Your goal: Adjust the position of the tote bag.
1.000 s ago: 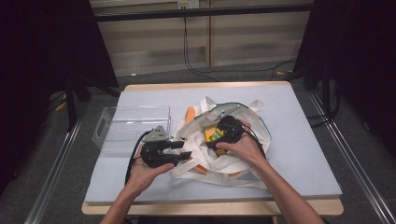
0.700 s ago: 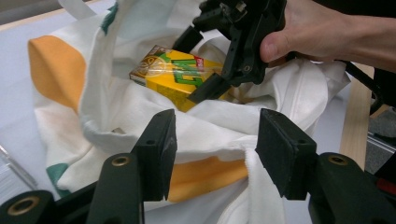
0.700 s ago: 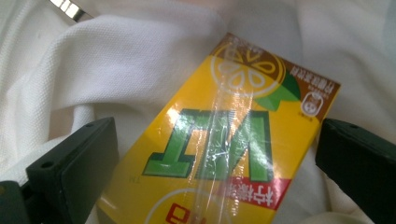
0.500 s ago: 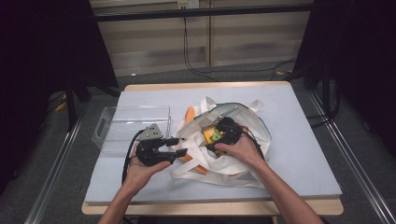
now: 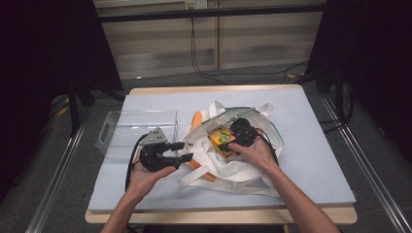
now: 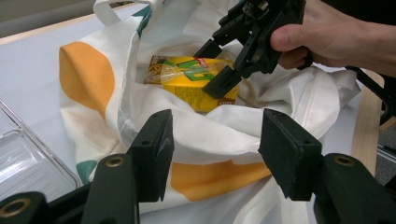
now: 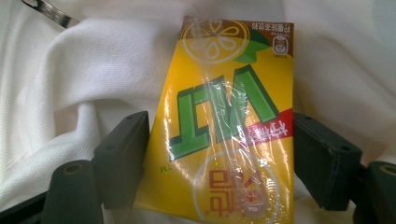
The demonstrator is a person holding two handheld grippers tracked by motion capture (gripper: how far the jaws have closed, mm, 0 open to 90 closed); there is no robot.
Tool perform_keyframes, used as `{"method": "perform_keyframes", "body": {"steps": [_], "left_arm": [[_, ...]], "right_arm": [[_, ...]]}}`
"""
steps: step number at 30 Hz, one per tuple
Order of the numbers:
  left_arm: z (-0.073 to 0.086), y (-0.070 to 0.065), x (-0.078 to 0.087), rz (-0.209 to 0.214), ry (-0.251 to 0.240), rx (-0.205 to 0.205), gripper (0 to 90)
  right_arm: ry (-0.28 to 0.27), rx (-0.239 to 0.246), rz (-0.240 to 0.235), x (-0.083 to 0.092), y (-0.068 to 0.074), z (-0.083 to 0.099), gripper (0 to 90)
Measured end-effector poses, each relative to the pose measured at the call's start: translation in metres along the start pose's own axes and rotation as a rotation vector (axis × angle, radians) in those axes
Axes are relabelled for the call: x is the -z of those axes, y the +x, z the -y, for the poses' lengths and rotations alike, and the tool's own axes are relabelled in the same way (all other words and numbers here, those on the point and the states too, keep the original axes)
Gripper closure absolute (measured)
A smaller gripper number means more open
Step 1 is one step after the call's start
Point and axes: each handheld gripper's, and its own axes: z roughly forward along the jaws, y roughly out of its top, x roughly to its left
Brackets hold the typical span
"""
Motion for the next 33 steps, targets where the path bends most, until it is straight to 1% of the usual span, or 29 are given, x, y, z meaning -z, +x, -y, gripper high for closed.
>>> {"method": "perform_keyframes", "body": {"steps": [1,2,3,6,7,8,10,12,13,17,18,20,22,23,24,25,26,27,28,29,31,32,33], "left_arm": [[0.0,0.0,0.0,0.0,0.0,0.001,44.5],[0.0,0.0,0.0,0.0,0.0,-0.001,44.5],[0.0,0.0,0.0,0.001,0.0,0.001,44.5],[0.0,0.0,0.0,0.002,-0.001,0.001,44.5],[0.0,0.0,0.0,0.003,-0.001,0.001,44.5],[0.0,0.0,0.0,0.003,-0.001,0.001,44.5],[0.0,0.0,0.0,0.003,0.002,0.0,44.5],[0.0,0.0,0.0,0.004,0.002,0.0,44.5],[0.0,0.0,-0.001,0.006,0.001,0.001,44.5],[0.0,0.0,-0.001,0.005,0.002,0.001,44.5],[0.0,0.001,-0.001,0.005,0.002,0.002,44.5],[0.0,0.001,0.0,0.008,0.001,-0.001,44.5],[0.0,0.001,-0.001,0.008,0.001,0.001,44.5],[0.0,0.001,-0.001,0.008,0.004,0.0,44.5],[0.0,0.001,-0.001,0.005,0.007,-0.001,44.5],[0.0,0.001,-0.001,0.006,0.007,-0.002,44.5],[0.0,0.001,-0.001,0.008,0.008,-0.002,44.5],[0.0,0.001,-0.001,0.008,0.008,-0.001,44.5],[0.0,0.001,-0.001,0.008,0.009,-0.001,44.5],[0.001,0.001,-0.002,0.009,0.009,0.002,44.5],[0.001,0.001,-0.002,0.01,0.009,0.003,44.5],[0.001,0.001,-0.003,0.009,0.007,0.001,44.5],[0.001,0.001,-0.003,0.01,0.01,-0.002,44.5]], "right_arm": [[-0.01,0.007,0.0,0.001,-0.001,0.0,25.0],[-0.01,0.002,0.0,0.003,0.0,-0.001,25.2],[-0.016,0.014,-0.002,0.004,-0.001,-0.001,25.3],[-0.021,0.009,-0.003,0.008,-0.001,-0.002,25.5],[-0.038,0.012,0.0,0.011,-0.001,-0.002,25.7],[-0.038,0.012,0.0,0.011,-0.001,-0.002,25.7],[-0.055,0.01,-0.001,0.013,-0.001,-0.002,26.3],[-0.084,0.005,-0.001,0.017,-0.003,-0.003,27.3],[-0.086,0.008,0.001,0.019,-0.004,-0.003,27.4],[-0.101,0.002,-0.009,0.028,-0.008,-0.005,27.9],[-0.103,0.012,-0.025,0.034,-0.008,-0.006,28.2],[-0.104,0.016,-0.022,0.036,-0.007,-0.006,28.3],[-0.113,0.029,-0.039,0.044,-0.007,-0.008,28.4],[-0.116,0.033,-0.036,0.05,-0.005,-0.01,28.4],[-0.116,0.033,-0.036,0.05,-0.005,-0.01,28.4],[-0.12,0.04,-0.04,0.055,-0.006,-0.011,28.4],[-0.116,0.04,-0.047,0.057,-0.007,-0.011,28.5],[-0.116,0.04,-0.047,0.057,-0.007,-0.011,28.5],[-0.099,0.044,-0.046,0.059,-0.008,-0.01,28.5],[-0.099,0.044,-0.046,0.059,-0.008,-0.01,28.5],[-0.062,0.054,-0.055,0.058,-0.009,-0.007,28.5],[-0.041,0.069,-0.042,0.055,-0.009,-0.004,28.5],[-0.026,0.07,-0.035,0.05,-0.01,0.001,28.4]]}}
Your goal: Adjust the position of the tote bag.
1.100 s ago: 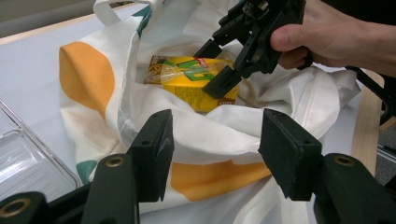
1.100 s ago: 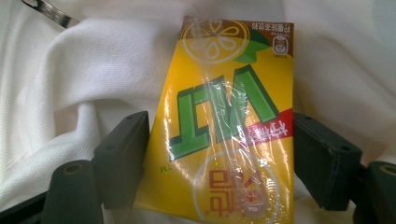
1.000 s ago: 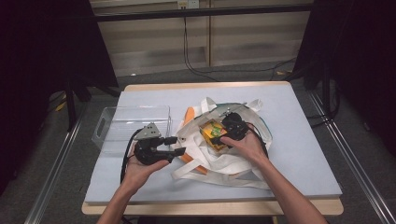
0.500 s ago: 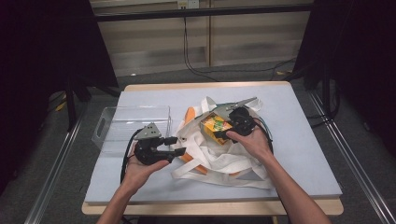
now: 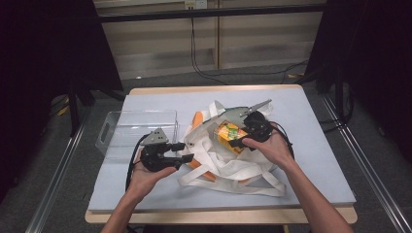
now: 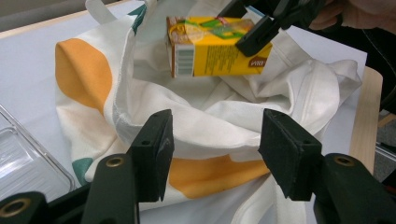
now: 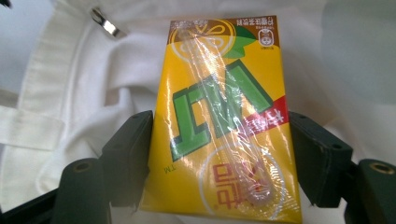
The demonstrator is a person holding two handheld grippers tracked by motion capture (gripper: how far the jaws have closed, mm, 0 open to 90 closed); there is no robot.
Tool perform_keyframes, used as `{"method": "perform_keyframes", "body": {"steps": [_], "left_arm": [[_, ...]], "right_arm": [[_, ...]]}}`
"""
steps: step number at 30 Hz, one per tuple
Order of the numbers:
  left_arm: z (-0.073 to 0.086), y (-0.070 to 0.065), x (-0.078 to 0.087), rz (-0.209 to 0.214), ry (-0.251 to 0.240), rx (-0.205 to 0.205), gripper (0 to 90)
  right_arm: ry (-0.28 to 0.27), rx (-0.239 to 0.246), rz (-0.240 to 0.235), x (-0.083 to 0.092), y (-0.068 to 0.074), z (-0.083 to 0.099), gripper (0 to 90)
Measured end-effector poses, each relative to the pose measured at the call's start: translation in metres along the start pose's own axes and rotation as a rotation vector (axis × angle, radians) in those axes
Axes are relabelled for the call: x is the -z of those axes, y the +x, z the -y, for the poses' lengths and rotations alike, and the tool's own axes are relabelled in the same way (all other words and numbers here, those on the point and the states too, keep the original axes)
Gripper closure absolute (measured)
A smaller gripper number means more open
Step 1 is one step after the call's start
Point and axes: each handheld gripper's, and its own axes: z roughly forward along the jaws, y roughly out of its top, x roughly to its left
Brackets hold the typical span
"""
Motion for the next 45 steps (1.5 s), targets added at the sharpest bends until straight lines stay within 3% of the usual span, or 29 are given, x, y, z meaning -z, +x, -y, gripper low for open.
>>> {"method": "perform_keyframes", "body": {"steps": [5,6,13,21,28,36,41,45], "left_arm": [[0.0,-0.001,-0.001,0.002,0.004,0.001,44.5],[0.0,0.0,-0.001,0.002,0.006,-0.002,44.5],[0.001,-0.001,-0.001,0.001,0.006,0.0,44.5],[0.001,0.0,0.0,0.0,0.004,0.002,44.5],[0.001,-0.001,-0.002,-0.002,0.009,-0.002,44.5],[0.002,0.0,-0.002,-0.008,0.015,-0.001,44.5],[0.002,0.0,-0.002,-0.007,0.012,0.003,44.6],[0.002,0.001,-0.001,-0.008,0.011,0.002,44.6]], "right_arm": [[-0.035,-0.019,-0.005,-0.006,-0.002,0.009,27.9],[-0.054,-0.005,-0.019,-0.009,-0.002,0.013,26.8],[-0.068,-0.001,-0.027,-0.014,-0.001,0.017,18.9],[-0.118,0.028,-0.039,-0.001,-0.001,0.031,12.3],[-0.145,0.058,-0.049,-0.001,-0.001,0.043,12.9],[-0.145,0.108,0.009,-0.008,-0.001,0.054,17.7],[-0.159,0.137,0.046,-0.006,0.002,0.051,22.9],[-0.158,0.13,0.043,0.003,-0.002,0.039,25.5]]}}
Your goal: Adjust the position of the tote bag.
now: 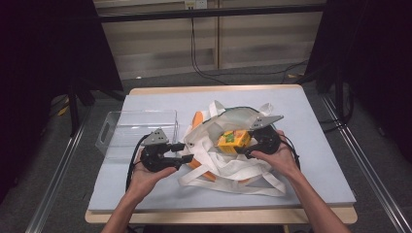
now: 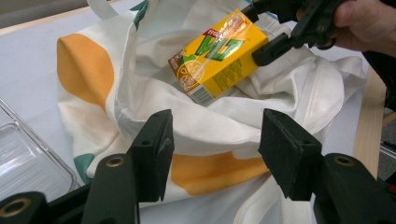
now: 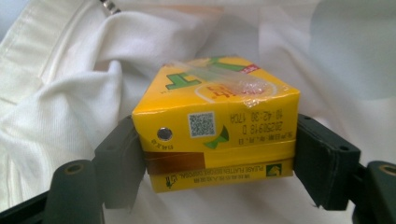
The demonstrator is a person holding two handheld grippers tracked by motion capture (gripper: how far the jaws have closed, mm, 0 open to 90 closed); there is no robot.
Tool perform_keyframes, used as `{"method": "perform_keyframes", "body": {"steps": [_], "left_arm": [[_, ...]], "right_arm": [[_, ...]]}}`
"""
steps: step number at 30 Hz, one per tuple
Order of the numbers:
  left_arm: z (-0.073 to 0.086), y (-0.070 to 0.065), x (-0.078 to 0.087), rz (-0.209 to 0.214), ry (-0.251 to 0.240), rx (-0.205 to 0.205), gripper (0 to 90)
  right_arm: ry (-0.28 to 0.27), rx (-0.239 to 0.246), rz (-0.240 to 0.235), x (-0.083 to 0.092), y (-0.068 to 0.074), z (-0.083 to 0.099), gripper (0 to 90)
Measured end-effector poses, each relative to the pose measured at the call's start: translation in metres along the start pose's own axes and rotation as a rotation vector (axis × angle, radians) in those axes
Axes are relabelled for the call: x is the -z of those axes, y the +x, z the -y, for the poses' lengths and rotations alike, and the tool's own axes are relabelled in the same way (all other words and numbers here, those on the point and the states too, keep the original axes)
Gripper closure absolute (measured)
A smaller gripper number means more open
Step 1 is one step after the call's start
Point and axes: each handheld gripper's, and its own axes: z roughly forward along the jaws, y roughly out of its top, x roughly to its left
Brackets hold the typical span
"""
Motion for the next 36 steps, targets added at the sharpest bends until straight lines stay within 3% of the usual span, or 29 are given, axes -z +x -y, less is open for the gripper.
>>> {"method": "perform_keyframes", "body": {"steps": [2,13,17,25,32,36], "left_arm": [[0.0,0.0,0.0,0.0,-0.004,0.004,44.6],[0.0,0.001,0.0,0.002,-0.004,0.003,44.6],[0.0,0.0,0.0,0.001,0.003,0.002,44.6],[0.0,0.001,0.0,0.011,0.002,0.005,44.5],[0.0,0.001,0.001,0.01,0.002,0.001,44.6],[0.0,0.001,0.001,0.009,0.003,0.0,44.6]], "right_arm": [[0.009,0.006,0.001,0.001,-0.001,-0.003,25.7],[0.165,0.028,-0.037,0.005,-0.008,-0.043,27.1],[0.248,0.047,-0.047,0.0,-0.008,-0.06,27.1],[0.328,0.083,-0.059,-0.012,-0.003,-0.083,27.2],[0.396,0.112,-0.037,-0.014,-0.001,-0.096,27.2],[0.426,0.117,-0.028,-0.015,-0.003,-0.094,27.2]]}}
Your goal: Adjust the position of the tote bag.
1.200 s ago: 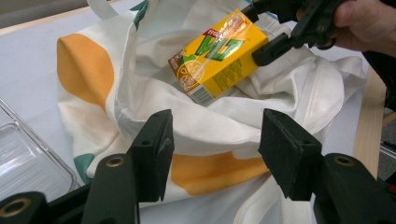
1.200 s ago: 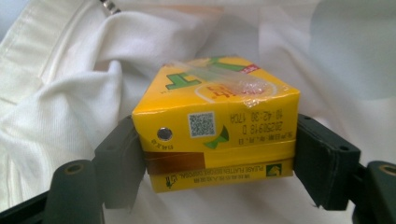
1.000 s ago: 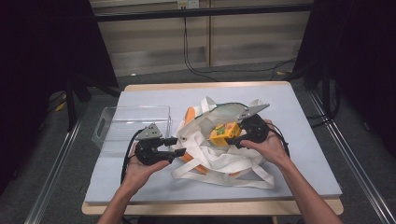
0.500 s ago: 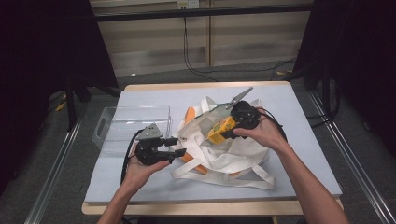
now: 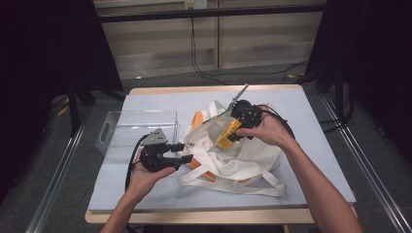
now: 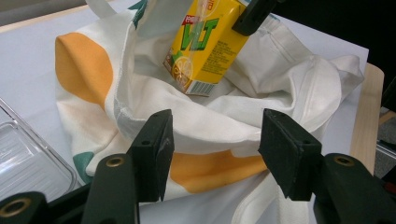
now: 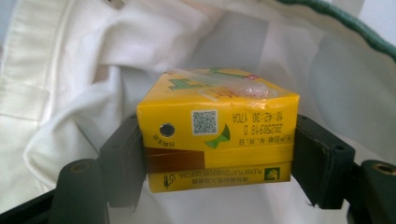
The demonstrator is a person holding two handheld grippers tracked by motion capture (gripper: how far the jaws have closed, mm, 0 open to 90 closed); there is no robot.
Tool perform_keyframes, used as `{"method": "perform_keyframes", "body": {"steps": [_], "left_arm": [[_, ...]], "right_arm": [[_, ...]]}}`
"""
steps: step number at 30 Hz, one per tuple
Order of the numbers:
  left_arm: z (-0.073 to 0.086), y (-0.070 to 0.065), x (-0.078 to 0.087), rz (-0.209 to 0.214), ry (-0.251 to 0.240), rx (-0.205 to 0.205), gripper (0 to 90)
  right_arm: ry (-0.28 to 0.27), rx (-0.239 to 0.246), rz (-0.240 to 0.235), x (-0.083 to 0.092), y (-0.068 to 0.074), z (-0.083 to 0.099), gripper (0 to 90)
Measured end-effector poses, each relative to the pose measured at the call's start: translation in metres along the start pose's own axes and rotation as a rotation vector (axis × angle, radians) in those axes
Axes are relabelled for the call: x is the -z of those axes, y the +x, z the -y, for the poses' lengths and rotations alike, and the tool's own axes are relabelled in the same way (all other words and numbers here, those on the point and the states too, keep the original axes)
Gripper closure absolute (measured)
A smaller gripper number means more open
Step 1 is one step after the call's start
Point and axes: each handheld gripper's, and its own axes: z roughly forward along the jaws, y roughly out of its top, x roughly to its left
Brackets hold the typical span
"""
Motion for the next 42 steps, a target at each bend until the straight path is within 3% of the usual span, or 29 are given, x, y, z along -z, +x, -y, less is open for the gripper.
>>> {"method": "perform_keyframes", "body": {"steps": [6,11,16,22,29,35,42], "left_arm": [[0.0,0.0,-0.002,0.0,0.008,0.0,44.5],[0.0,0.0,-0.004,0.003,0.008,0.002,44.5],[0.0,-0.001,-0.005,0.01,0.01,0.0,44.5],[0.0,-0.001,-0.004,0.011,0.013,-0.002,44.5],[0.0,0.001,-0.003,0.008,0.014,0.006,44.5],[0.0,0.001,-0.004,0.011,0.02,0.003,44.5],[0.001,0.002,-0.001,0.009,0.015,0.009,44.4]], "right_arm": [[0.051,-0.025,-0.004,-0.006,-0.002,0.002,27.2],[0.041,-0.02,-0.005,-0.01,-0.003,-0.008,27.3],[0.089,0.007,-0.005,-0.014,-0.002,-0.025,27.4],[0.102,0.011,-0.018,-0.02,-0.003,-0.037,27.4],[0.119,0.012,-0.027,-0.022,-0.005,-0.042,27.5],[0.205,0.047,-0.039,-0.024,-0.006,-0.053,27.7],[0.212,0.07,-0.036,-0.027,-0.005,-0.057,27.4]]}}
